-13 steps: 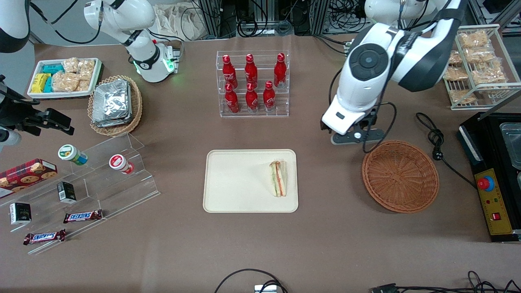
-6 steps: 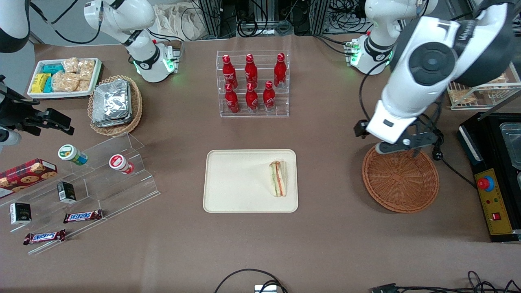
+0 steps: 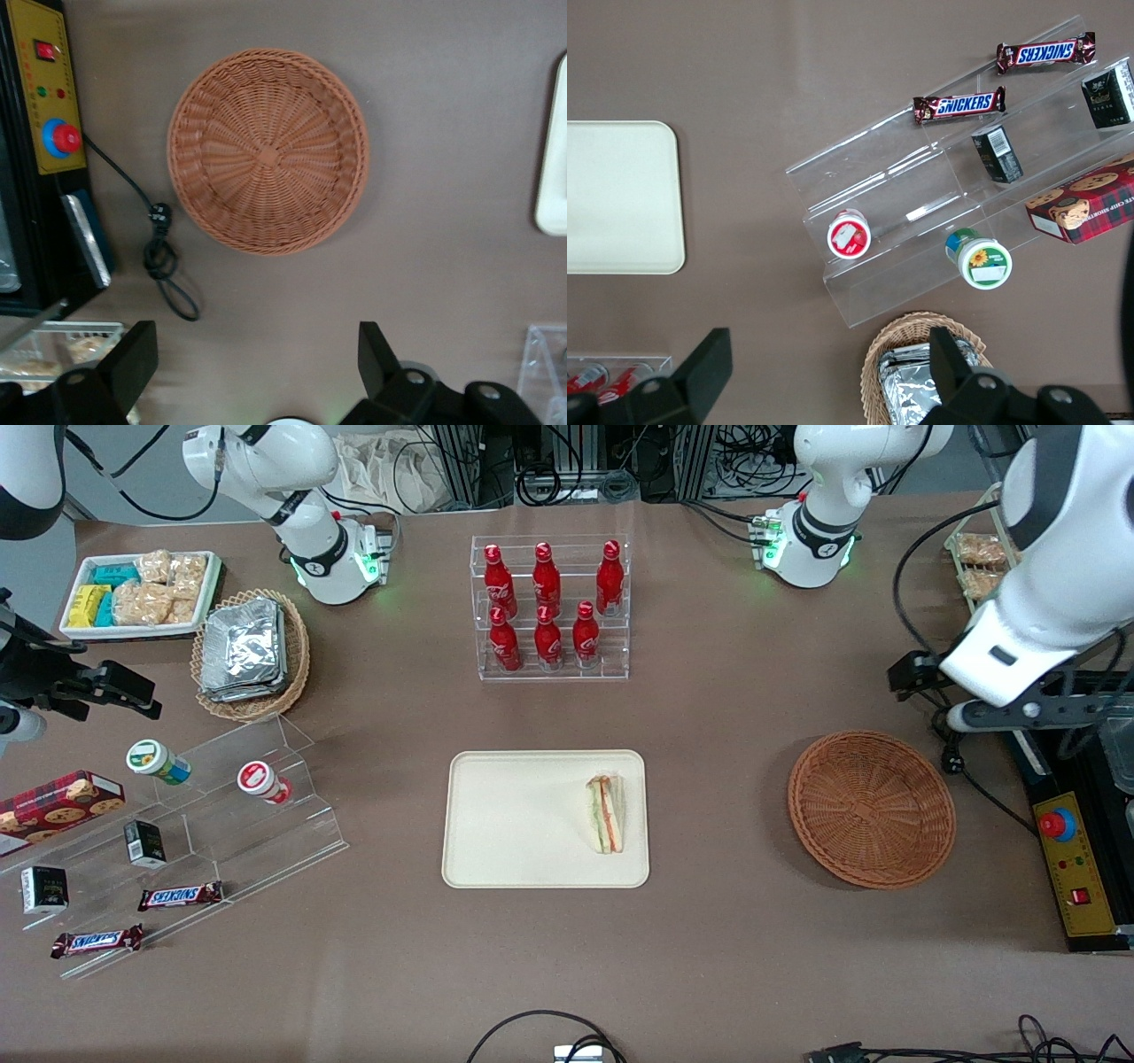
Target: Place sandwich from basket to tray
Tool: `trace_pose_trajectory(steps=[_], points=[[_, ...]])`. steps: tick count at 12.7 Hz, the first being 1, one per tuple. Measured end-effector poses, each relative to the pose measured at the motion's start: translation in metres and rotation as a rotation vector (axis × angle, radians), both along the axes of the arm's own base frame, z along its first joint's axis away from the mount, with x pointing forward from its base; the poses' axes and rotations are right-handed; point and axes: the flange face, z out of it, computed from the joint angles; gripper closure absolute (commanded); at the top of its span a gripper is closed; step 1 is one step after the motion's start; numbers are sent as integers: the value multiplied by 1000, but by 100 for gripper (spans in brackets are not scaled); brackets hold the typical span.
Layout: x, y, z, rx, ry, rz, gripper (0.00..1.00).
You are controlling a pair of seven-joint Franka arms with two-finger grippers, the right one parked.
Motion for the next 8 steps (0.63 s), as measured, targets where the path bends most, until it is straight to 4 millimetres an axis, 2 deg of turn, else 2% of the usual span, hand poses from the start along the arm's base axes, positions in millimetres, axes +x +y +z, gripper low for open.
trace_pose_trajectory(steps=[5, 8], points=[[-3, 25, 5, -18, 16, -127, 0], [3, 30, 12, -55, -3, -133, 0]])
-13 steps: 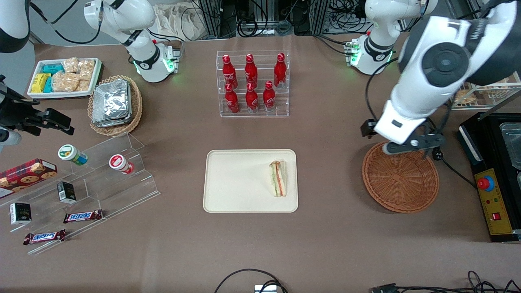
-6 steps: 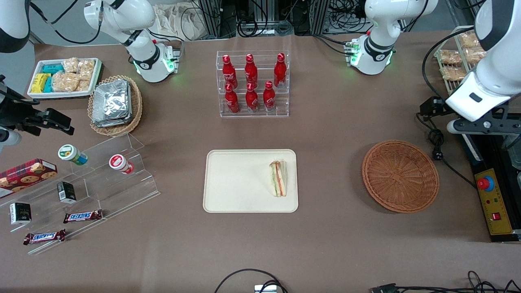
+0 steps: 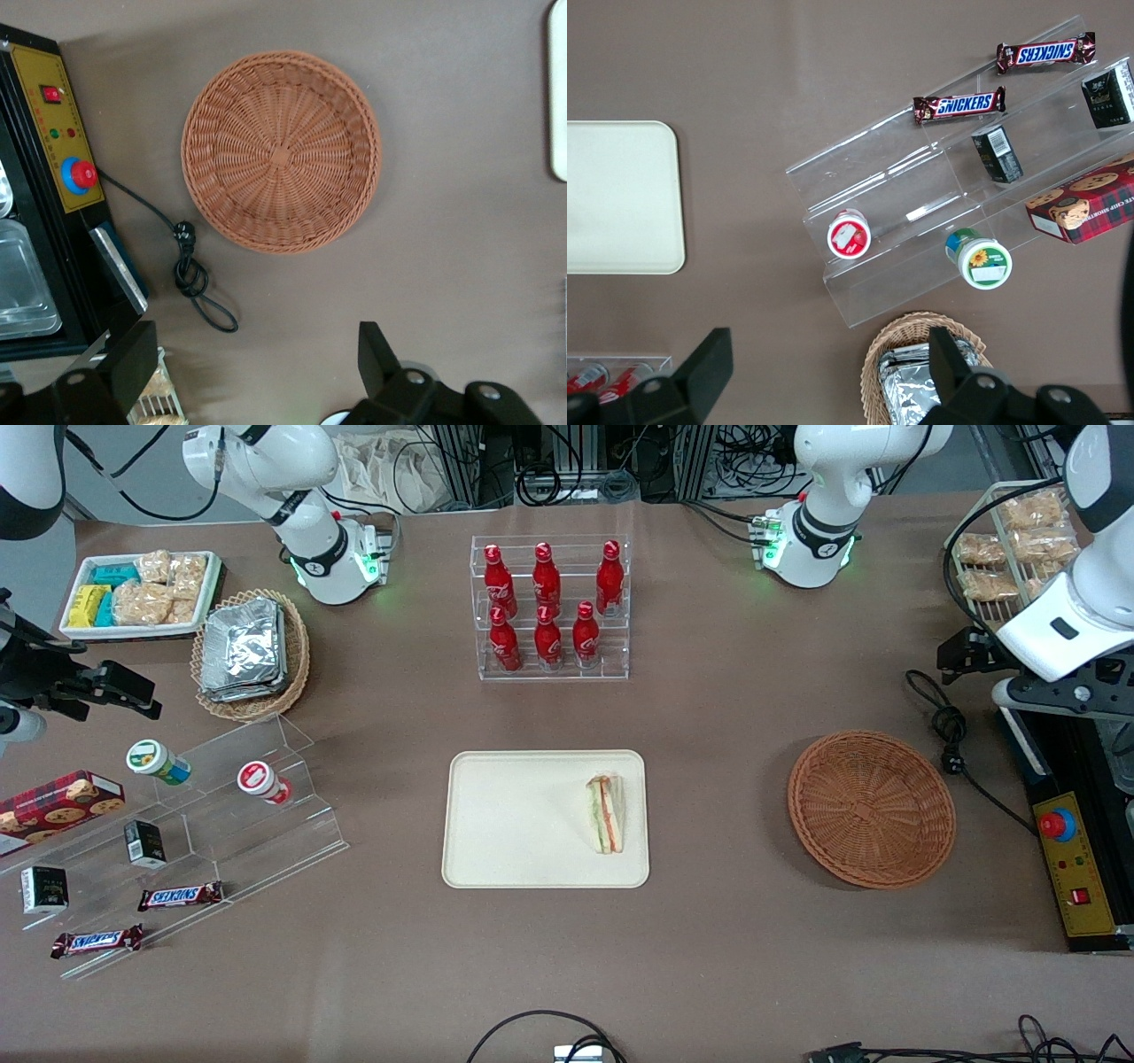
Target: Place sandwich from basket to tray
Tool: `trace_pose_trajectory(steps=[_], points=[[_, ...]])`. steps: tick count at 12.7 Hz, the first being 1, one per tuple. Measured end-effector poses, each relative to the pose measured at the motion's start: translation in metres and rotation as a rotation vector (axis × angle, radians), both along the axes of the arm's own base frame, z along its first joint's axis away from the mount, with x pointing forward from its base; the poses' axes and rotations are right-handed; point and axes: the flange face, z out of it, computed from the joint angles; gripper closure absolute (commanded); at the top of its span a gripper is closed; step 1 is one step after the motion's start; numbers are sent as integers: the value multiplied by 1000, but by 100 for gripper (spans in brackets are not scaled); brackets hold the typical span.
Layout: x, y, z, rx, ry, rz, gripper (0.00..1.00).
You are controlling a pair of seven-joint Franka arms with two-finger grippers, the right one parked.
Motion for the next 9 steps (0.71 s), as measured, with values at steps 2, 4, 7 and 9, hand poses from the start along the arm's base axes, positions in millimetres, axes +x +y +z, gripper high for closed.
trace_pose_trajectory(steps=[2, 4, 7, 9], points=[[9, -3, 6, -80, -11, 12, 0], [15, 0, 4, -104, -9, 21, 0], [19, 1, -1, -106, -2, 65, 0], [21, 1, -4, -102, 2, 78, 0]])
